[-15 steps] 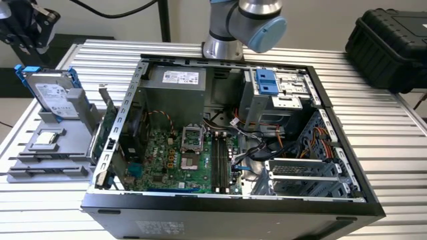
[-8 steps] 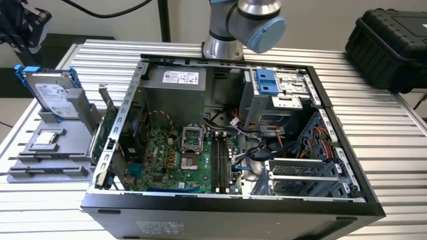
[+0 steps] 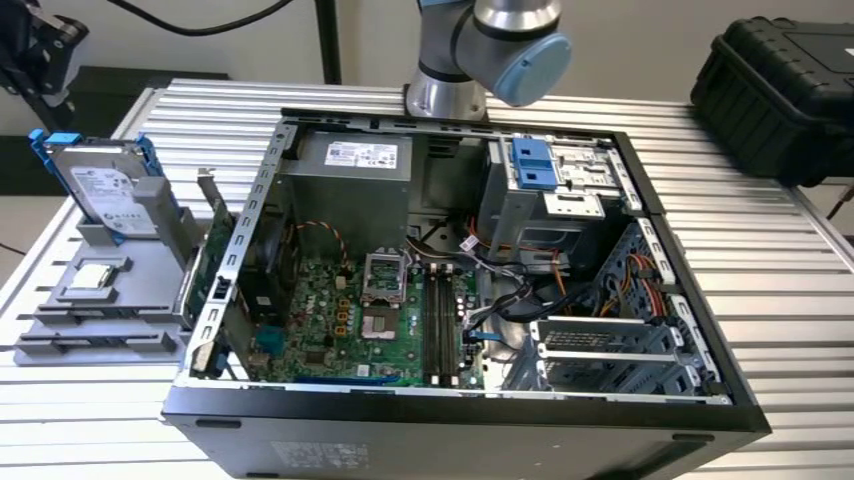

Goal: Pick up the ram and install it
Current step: 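Reach for the ram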

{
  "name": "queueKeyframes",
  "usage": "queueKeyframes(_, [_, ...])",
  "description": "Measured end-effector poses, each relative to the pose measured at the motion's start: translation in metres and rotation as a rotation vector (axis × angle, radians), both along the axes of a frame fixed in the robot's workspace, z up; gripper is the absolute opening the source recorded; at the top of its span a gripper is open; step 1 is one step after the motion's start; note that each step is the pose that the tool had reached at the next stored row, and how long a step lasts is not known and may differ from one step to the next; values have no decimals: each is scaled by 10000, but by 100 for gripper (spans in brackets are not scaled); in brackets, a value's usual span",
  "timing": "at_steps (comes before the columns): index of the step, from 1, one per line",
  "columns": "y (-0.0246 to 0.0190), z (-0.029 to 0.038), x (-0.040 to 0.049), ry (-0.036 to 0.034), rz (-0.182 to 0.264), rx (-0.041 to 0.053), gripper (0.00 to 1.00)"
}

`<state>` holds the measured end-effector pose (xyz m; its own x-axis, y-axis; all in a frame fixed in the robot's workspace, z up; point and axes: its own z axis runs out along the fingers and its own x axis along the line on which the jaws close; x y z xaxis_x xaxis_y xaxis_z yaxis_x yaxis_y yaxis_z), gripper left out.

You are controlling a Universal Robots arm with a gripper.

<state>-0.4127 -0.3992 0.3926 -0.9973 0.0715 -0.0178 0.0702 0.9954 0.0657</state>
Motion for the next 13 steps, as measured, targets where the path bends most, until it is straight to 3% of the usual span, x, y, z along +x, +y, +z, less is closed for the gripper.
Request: queueKeyframes(13, [0,0,-206,0,-1,0,0])
